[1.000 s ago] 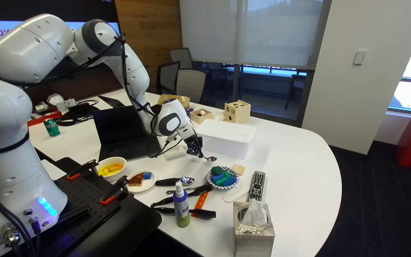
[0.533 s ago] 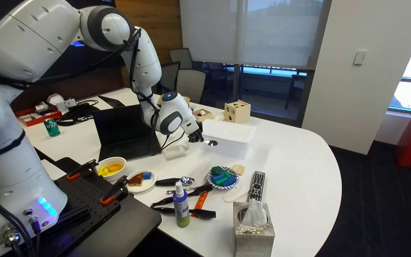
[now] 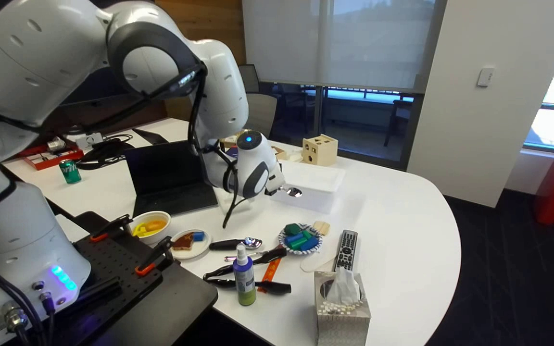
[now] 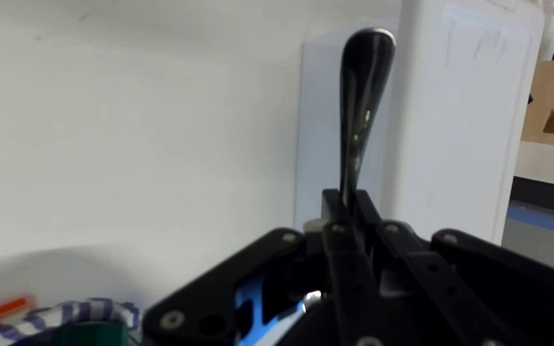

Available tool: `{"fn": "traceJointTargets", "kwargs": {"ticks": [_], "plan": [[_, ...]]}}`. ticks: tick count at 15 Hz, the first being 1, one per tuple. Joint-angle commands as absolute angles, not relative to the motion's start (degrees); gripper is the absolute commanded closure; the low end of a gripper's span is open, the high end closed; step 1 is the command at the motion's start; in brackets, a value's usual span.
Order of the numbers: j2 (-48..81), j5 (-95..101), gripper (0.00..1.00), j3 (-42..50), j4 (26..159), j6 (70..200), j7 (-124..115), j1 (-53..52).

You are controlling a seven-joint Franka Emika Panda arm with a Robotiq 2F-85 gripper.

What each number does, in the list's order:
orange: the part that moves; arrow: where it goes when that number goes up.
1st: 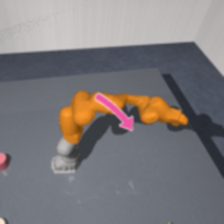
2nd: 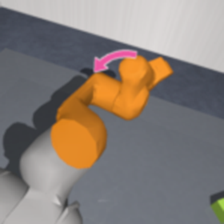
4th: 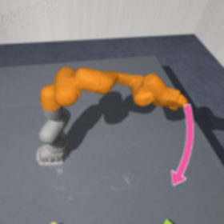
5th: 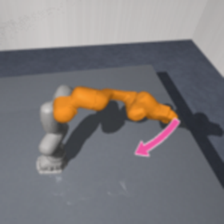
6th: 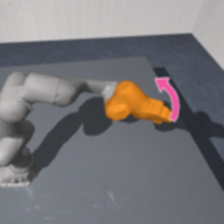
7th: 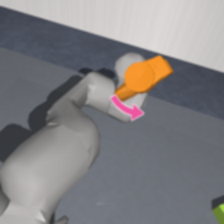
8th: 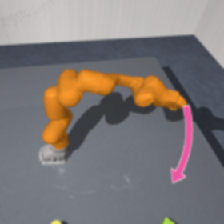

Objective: Use the silver spoon to stir the blue blocks in the bowl.

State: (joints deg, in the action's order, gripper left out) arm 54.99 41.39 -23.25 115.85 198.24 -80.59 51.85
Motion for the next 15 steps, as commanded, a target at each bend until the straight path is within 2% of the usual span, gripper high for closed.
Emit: {"fn": "traceJointTargets", "kwargs": {"ticks": [1,7,11,15], "plan": [[59.58,55.52,0.98,-31.00,118.98,197.45,-81.15,67.62],[67.45,74.46,0.98,-45.87,124.68,186.11,-77.91,93.87],[76.03,68.60,0.98,-55.14,127.40,171.82,-65.94,105.44],[80.91,58.71,0.98,-59.06,124.06,158.90,-56.46,109.35]]}}
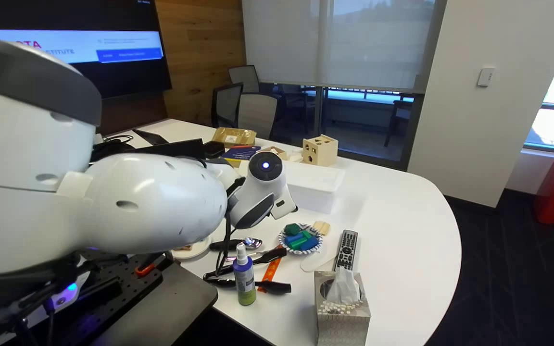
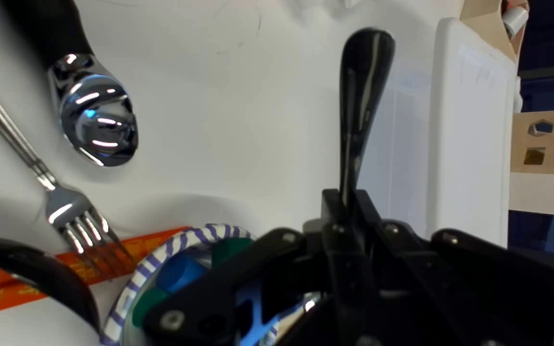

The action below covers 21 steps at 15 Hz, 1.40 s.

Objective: Use the silver spoon to stir the blue blocks in the bowl.

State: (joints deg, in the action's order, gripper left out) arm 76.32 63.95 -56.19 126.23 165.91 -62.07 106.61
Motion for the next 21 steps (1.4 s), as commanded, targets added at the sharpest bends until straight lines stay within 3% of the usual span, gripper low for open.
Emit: {"fn": "traceJointTargets", "kwargs": {"ticks": [1,11,21], "plan": [[77.36,50.28,0.98,-57.25,123.67,160.94,-51.53,106.87],[72.12,1.48,0.98,-52.88,111.69,157.46,-20.02,92.53],[63.91,-21.45,0.98,-40.50,106.32,153.42,-12.03,77.79]]}}
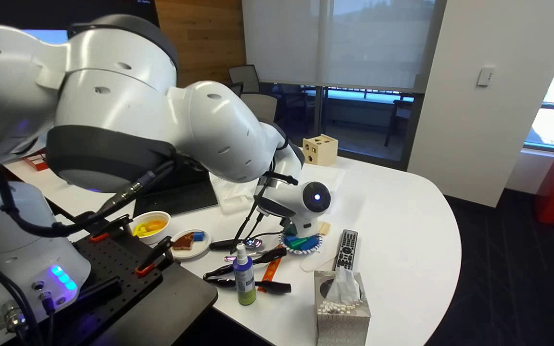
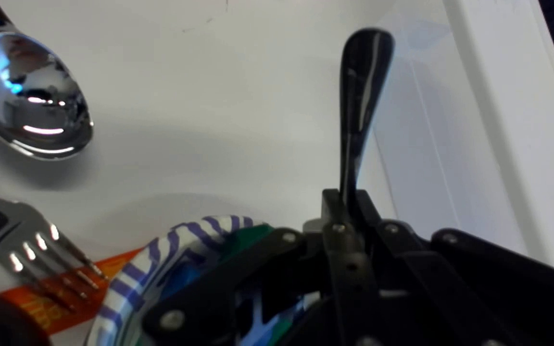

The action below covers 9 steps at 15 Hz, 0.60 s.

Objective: Use the silver spoon to stir the blue blocks in the bowl.

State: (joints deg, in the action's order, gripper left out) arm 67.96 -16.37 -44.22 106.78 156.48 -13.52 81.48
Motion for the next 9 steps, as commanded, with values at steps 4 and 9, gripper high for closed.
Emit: {"fn": "traceJointTargets", "kwargs": {"ticks": [4,9], "plan": [[62.77,-26.47,0.98,-36.00,105.12,151.26,-10.57,73.48],[59.13,-32.24,0.98,-32.39,106.36,152.83,-8.46,70.34]]}}
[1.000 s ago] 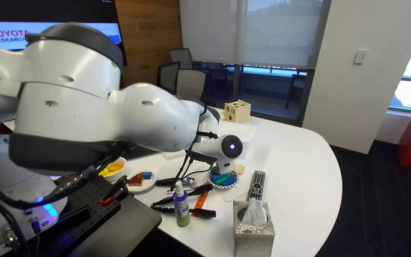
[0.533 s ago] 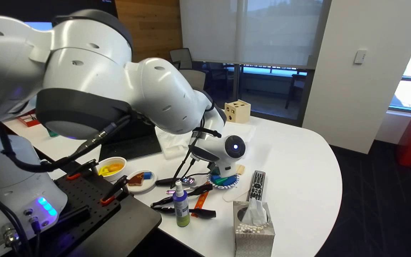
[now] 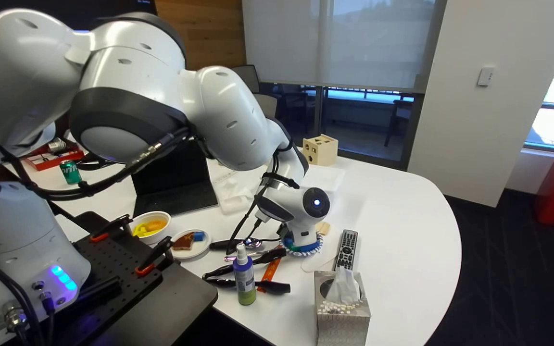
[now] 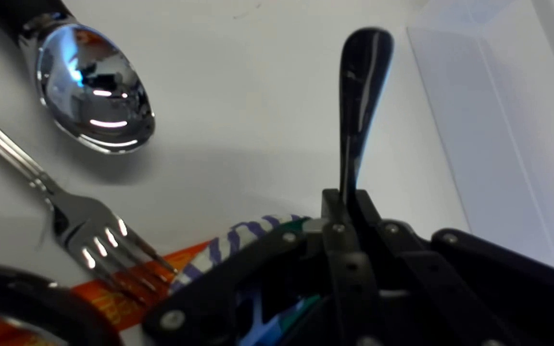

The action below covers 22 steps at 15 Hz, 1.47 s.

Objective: Use the silver spoon to stir the blue blocks in the bowl.

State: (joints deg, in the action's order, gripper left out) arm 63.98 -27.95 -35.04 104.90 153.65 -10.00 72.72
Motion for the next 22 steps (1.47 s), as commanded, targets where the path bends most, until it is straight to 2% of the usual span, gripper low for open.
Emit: {"fn": "traceJointTargets", "kwargs": {"ticks": [1,9,15,22], "plan": [[57.93,-33.13,0.98,-31.77,106.81,153.16,-8.14,69.73],[53.04,-41.43,0.98,-28.42,107.22,152.48,-2.37,64.86],[54.16,-53.37,0.98,-27.43,106.75,151.67,8.60,64.11],[53.87,-62.65,0.98,-17.16,106.90,146.52,11.98,57.09]]}}
